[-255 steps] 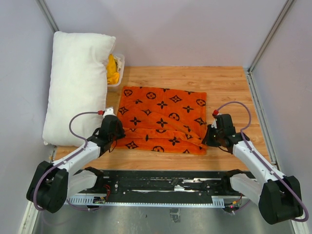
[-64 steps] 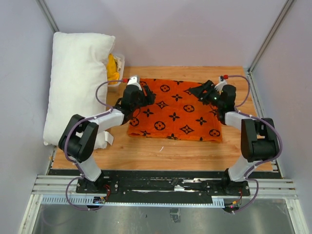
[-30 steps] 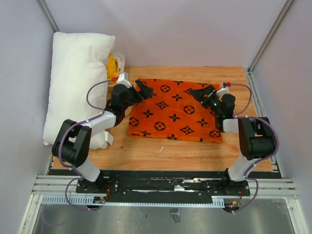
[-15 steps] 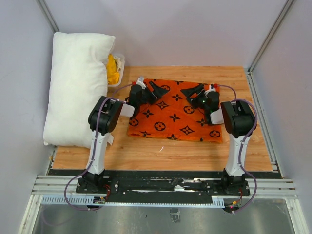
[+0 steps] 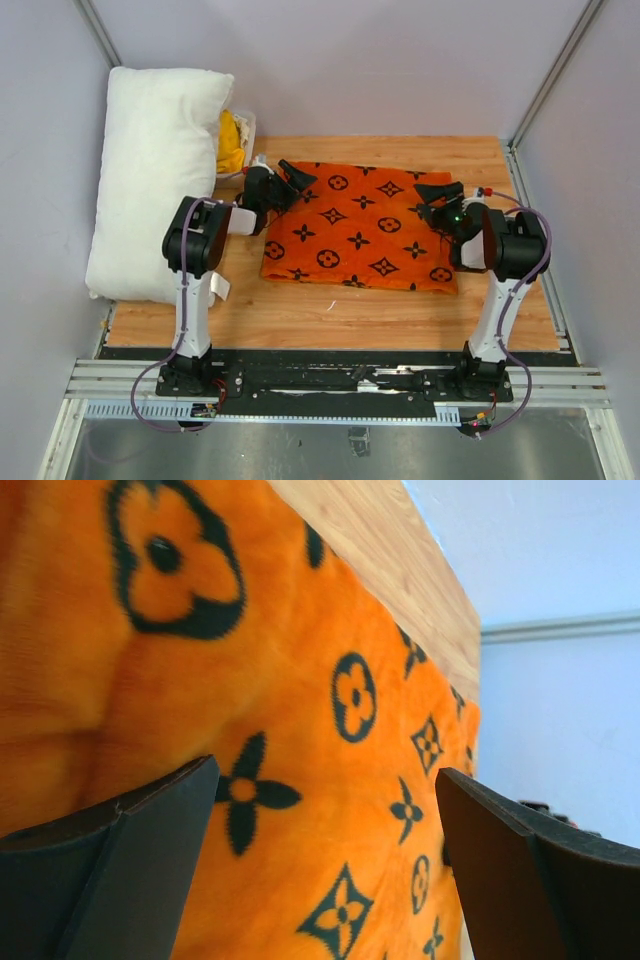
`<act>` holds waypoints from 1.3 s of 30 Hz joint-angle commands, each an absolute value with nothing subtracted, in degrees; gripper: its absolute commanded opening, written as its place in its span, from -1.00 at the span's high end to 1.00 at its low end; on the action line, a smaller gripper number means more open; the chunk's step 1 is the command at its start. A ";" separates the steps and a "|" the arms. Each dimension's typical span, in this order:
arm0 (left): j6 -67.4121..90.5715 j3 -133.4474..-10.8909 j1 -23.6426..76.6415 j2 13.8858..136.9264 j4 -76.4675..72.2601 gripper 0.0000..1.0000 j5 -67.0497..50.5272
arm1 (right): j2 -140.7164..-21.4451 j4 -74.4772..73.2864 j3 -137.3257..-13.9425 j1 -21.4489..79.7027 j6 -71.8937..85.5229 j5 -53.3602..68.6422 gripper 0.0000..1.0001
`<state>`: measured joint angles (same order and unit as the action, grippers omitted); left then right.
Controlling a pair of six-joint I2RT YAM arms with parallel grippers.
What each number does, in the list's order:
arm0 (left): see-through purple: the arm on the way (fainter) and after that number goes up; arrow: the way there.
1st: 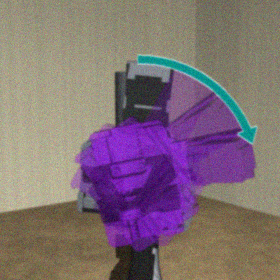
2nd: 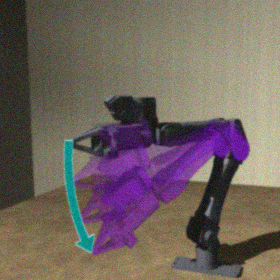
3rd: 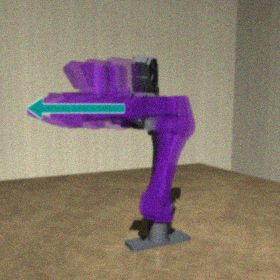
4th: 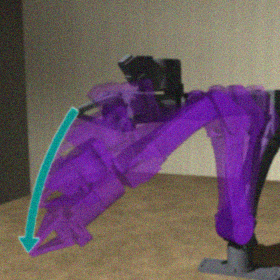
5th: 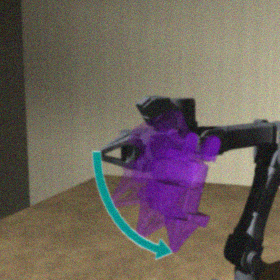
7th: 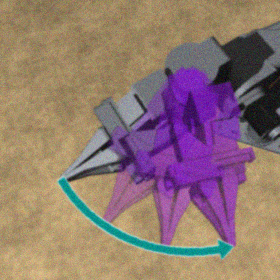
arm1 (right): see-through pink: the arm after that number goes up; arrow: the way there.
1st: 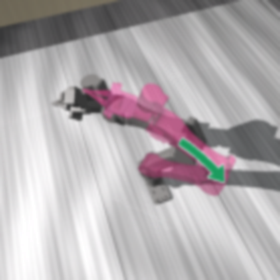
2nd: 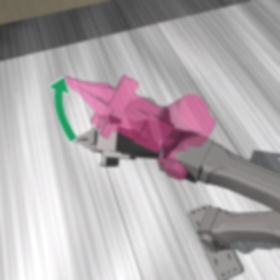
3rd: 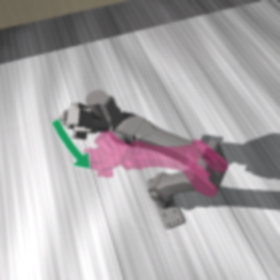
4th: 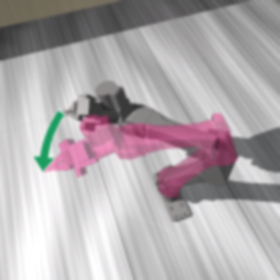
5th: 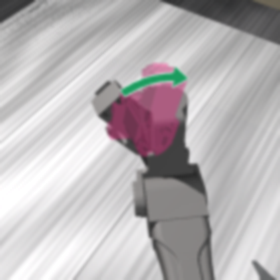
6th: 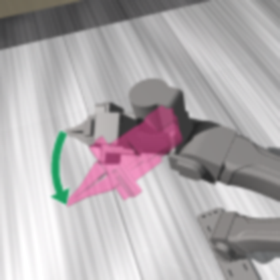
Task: Remove the pillowcase from the pillow
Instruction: Fold the pillowcase at the center of the board.
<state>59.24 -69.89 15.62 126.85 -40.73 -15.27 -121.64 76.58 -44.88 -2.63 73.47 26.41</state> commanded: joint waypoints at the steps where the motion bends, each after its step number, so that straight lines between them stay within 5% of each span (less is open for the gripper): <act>1: 51.89 -66.71 13.54 122.81 -28.99 -0.94 -4.77 | -119.66 75.66 -39.76 -10.50 71.39 24.77 -0.97; 7: 44.52 -67.00 14.68 115.41 -24.79 -0.93 0.82 | -110.21 67.91 -39.48 -10.59 65.63 24.87 -0.97; 14: 33.43 -75.03 20.92 112.85 -19.10 -0.92 -5.04 | -102.50 43.46 -54.60 2.46 49.62 25.03 -0.97; 25: 34.51 -63.53 21.09 107.98 -24.13 -0.92 -4.48 | -125.49 38.47 -78.43 15.10 56.31 36.75 -0.97; 39: 37.83 -56.47 21.10 110.38 -24.39 -0.87 -1.69 | -132.97 39.76 -79.32 14.07 59.04 37.56 -0.97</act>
<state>36.71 -57.93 21.10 109.25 -23.77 -3.90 -131.31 39.94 -80.07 16.05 58.41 36.40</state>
